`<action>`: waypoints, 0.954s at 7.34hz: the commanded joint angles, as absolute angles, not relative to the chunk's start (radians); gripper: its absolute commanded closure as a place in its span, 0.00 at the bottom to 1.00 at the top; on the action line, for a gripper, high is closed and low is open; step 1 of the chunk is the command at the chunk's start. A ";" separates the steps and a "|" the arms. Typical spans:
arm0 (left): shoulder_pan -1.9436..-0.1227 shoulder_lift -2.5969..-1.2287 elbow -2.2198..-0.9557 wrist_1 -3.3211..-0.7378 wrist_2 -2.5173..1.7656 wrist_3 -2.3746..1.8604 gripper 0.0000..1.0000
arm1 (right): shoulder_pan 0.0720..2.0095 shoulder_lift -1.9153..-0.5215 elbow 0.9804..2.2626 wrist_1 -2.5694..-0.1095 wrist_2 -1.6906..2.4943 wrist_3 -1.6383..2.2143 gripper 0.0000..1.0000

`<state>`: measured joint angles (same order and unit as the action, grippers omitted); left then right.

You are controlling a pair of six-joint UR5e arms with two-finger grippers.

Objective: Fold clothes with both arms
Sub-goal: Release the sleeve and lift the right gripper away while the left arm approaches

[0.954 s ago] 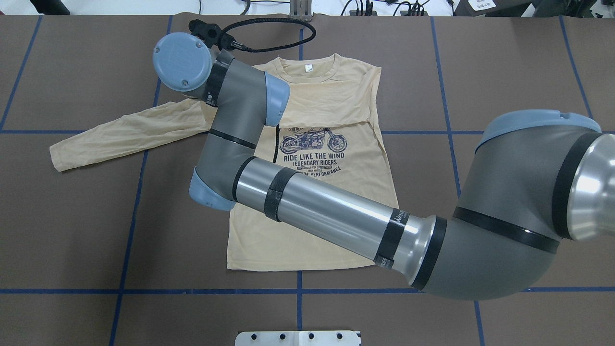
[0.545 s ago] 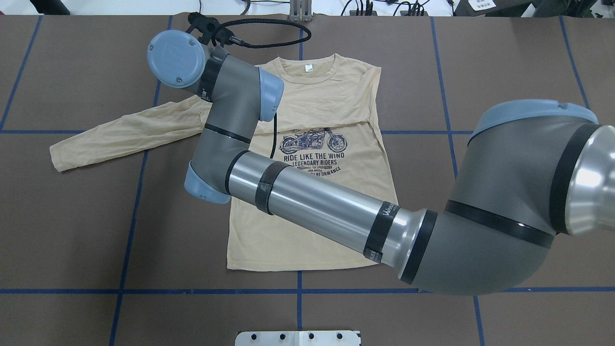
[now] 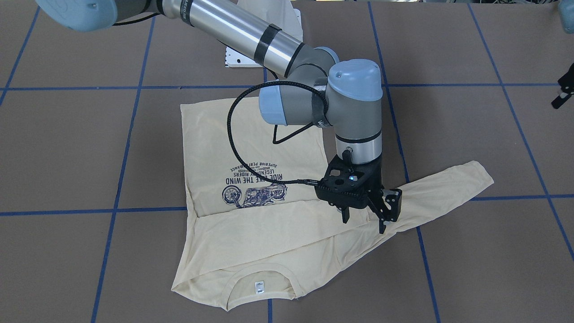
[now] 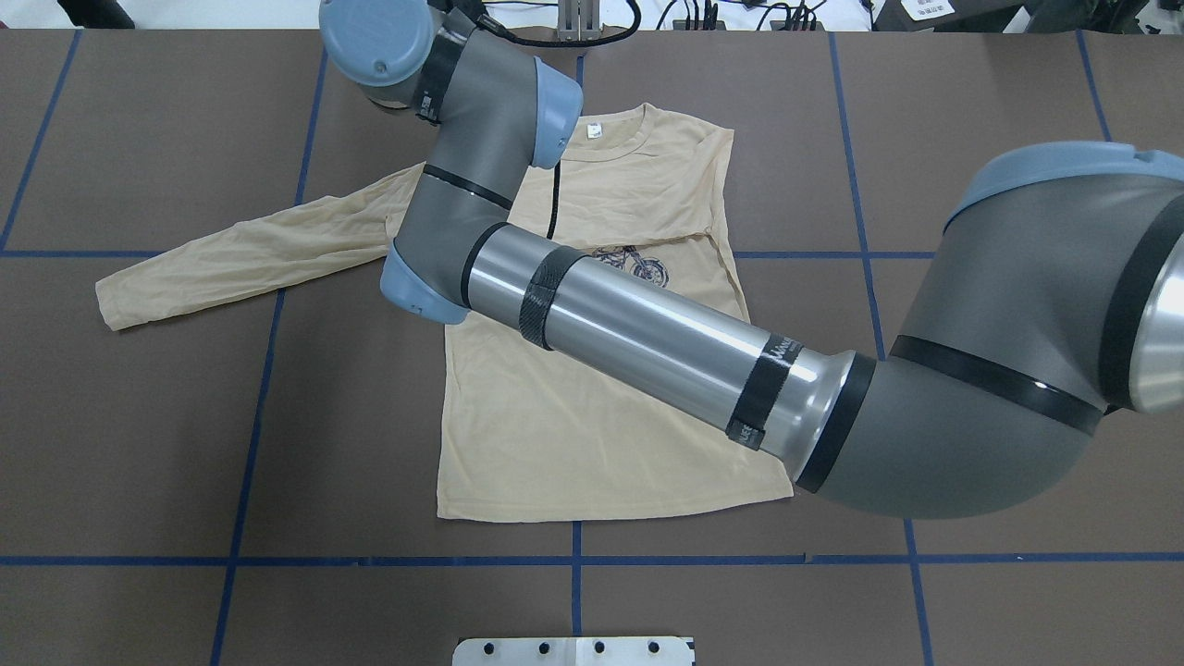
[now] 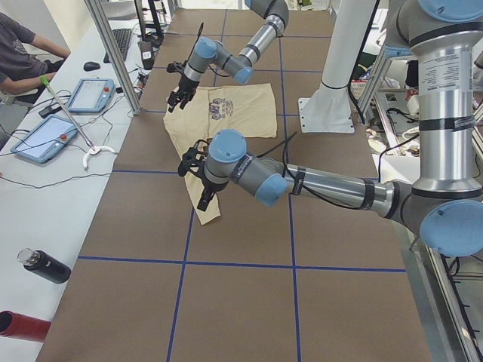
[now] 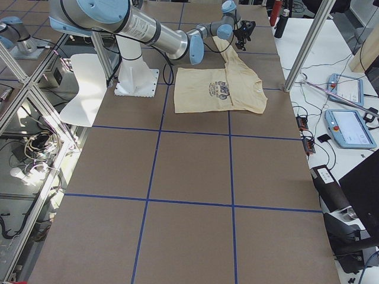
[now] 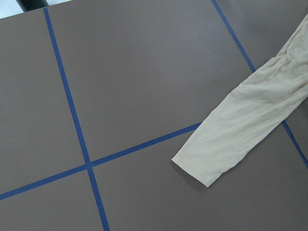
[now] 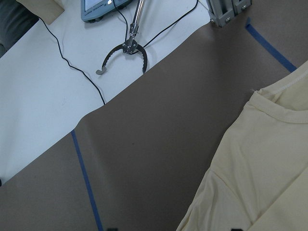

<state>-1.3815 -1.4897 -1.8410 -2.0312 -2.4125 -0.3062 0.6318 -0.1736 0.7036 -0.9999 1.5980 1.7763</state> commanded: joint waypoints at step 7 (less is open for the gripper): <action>-1.151 -1.723 -1.356 -2.315 -2.325 -0.413 0.01 | 0.935 -1.105 1.629 -1.094 2.072 1.601 0.01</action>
